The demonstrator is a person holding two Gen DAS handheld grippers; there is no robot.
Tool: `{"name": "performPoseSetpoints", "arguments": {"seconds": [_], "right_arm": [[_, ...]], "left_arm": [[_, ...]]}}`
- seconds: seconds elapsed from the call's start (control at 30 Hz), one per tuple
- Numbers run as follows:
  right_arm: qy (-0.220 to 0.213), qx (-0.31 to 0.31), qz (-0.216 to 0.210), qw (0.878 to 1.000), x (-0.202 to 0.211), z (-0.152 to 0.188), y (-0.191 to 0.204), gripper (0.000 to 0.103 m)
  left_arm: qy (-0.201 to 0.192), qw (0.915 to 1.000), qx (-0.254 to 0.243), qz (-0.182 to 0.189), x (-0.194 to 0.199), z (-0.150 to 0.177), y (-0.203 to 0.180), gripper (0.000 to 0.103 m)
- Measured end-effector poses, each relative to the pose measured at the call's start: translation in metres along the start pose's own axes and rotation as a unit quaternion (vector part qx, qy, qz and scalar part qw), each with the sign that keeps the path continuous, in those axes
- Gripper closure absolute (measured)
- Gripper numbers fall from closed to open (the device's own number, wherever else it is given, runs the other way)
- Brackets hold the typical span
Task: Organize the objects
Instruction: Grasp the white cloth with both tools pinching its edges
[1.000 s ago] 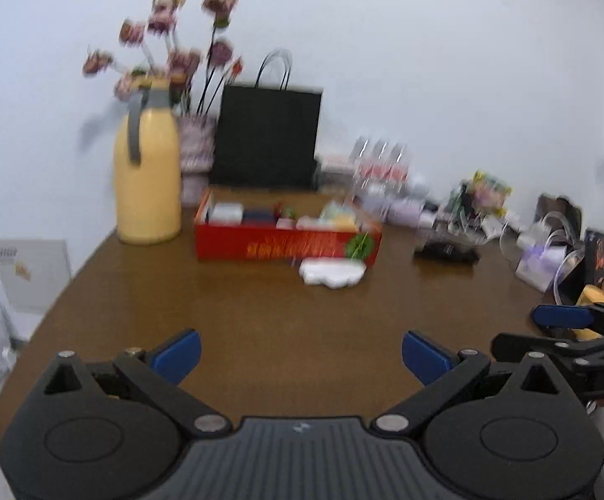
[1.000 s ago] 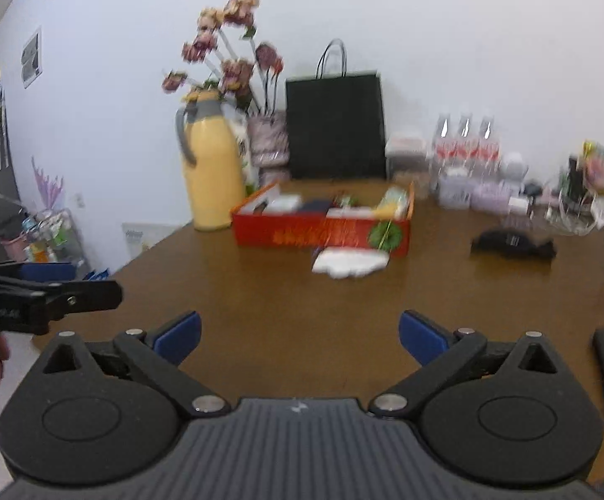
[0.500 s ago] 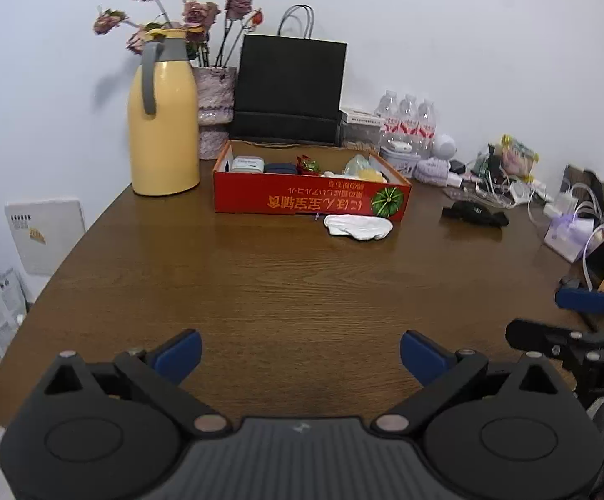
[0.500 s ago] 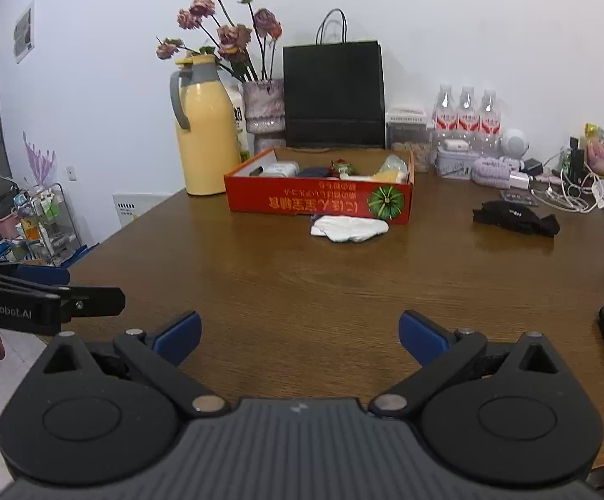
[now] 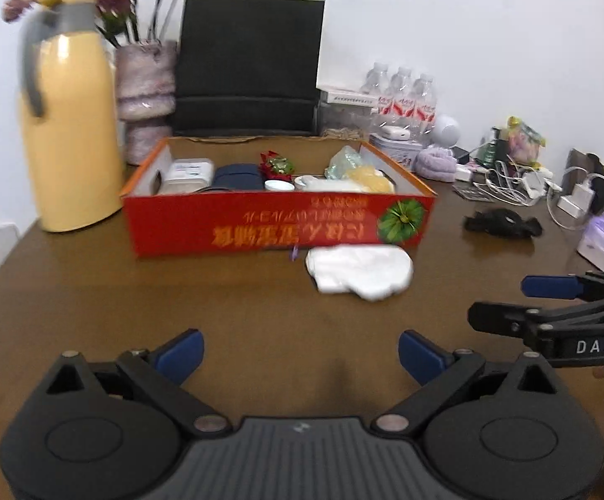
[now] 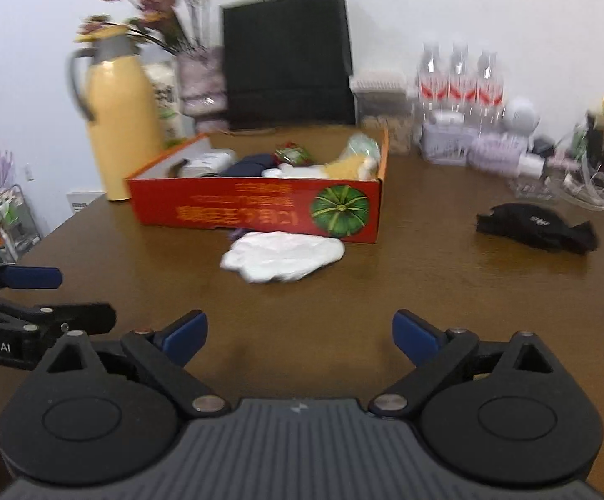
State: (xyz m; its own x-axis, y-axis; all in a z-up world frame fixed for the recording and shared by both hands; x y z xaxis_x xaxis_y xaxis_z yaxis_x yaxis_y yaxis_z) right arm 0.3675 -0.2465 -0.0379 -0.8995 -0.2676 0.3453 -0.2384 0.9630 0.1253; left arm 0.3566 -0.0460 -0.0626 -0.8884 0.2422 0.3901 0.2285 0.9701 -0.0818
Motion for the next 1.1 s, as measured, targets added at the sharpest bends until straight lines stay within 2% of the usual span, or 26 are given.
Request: {"name": "performPoseSetpoints", "arguments": {"seconds": [0.03,0.07,0.2,0.27,0.3,0.33,0.4,0.43,0.47,0.5,0.53,0.6,0.7,0.93,1.1], "right_arm": [[0.004,-0.003,0.001,1.000,-0.016,-0.002,-0.005,0.015],[0.014,-0.008,0.003,1.000,-0.033,-0.004,-0.010,0.024],[0.034,-0.049,-0.009,0.998,-0.087,-0.010,-0.025,0.037],[0.042,-0.057,-0.009,0.997,-0.105,-0.009,-0.028,0.048],[0.046,-0.056,-0.011,0.997,-0.111,-0.007,-0.028,0.052],[0.047,-0.056,-0.011,0.997,-0.115,-0.005,-0.028,0.062],[0.032,-0.053,-0.014,0.998,-0.114,-0.001,-0.025,0.064],[0.027,-0.047,-0.013,0.998,-0.113,0.000,-0.023,0.070],[0.026,-0.039,-0.012,0.999,-0.110,0.002,-0.020,0.077],[0.027,-0.031,-0.008,0.999,-0.107,0.002,-0.016,0.078],[0.025,-0.018,-0.005,1.000,-0.102,0.003,-0.012,0.082],[0.010,0.007,0.007,1.000,-0.086,0.005,-0.003,0.088],[-0.001,-0.008,0.002,1.000,-0.051,0.010,0.005,0.092],[-0.032,-0.030,-0.009,0.999,0.042,0.027,0.034,0.095],[-0.025,-0.033,-0.022,0.999,0.084,0.040,0.054,0.095]], "left_arm": [[0.002,1.0000,0.006,-0.003,-0.015,-0.004,0.000,0.011],[0.002,0.9999,0.010,0.003,-0.030,-0.008,-0.001,0.013],[0.019,0.9988,0.041,0.018,-0.078,-0.012,-0.003,0.023],[0.024,0.9982,0.050,0.025,-0.092,-0.009,-0.005,0.028],[0.025,0.9980,0.051,0.029,-0.096,-0.008,-0.006,0.035],[0.027,0.9978,0.051,0.033,-0.100,-0.005,-0.008,0.039],[0.026,0.9976,0.048,0.042,-0.104,0.001,-0.011,0.063],[0.017,0.9982,0.041,0.039,-0.102,0.003,-0.012,0.069],[0.016,0.9985,0.037,0.037,-0.102,0.005,-0.015,0.080],[0.013,0.9988,0.035,0.031,-0.100,0.005,-0.016,0.082],[0.013,0.9990,0.035,0.024,-0.097,0.006,-0.015,0.084],[0.004,0.9994,0.030,0.017,-0.084,0.005,-0.015,0.096],[-0.017,0.9991,0.030,0.026,-0.048,0.008,-0.018,0.100],[-0.010,0.9985,0.046,0.029,0.044,0.043,-0.024,0.102],[-0.012,0.9979,0.059,0.022,0.092,0.052,-0.019,0.103]]}}
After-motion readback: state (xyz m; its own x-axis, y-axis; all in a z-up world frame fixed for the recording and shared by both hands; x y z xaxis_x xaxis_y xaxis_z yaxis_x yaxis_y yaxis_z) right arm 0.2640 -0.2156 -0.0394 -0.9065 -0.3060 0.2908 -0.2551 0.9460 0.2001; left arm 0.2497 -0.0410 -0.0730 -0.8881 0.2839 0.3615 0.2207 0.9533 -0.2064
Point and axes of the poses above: each gripper's, at about its wrist camera, not at the fingertips, and x roughly against the way its jaws point, y to its left, z to its underside, the point moved 5 cm from there along -x, roughly the way its jaws point, and after that the axes turned 15 degrees about -y, right-handed, at the moved point
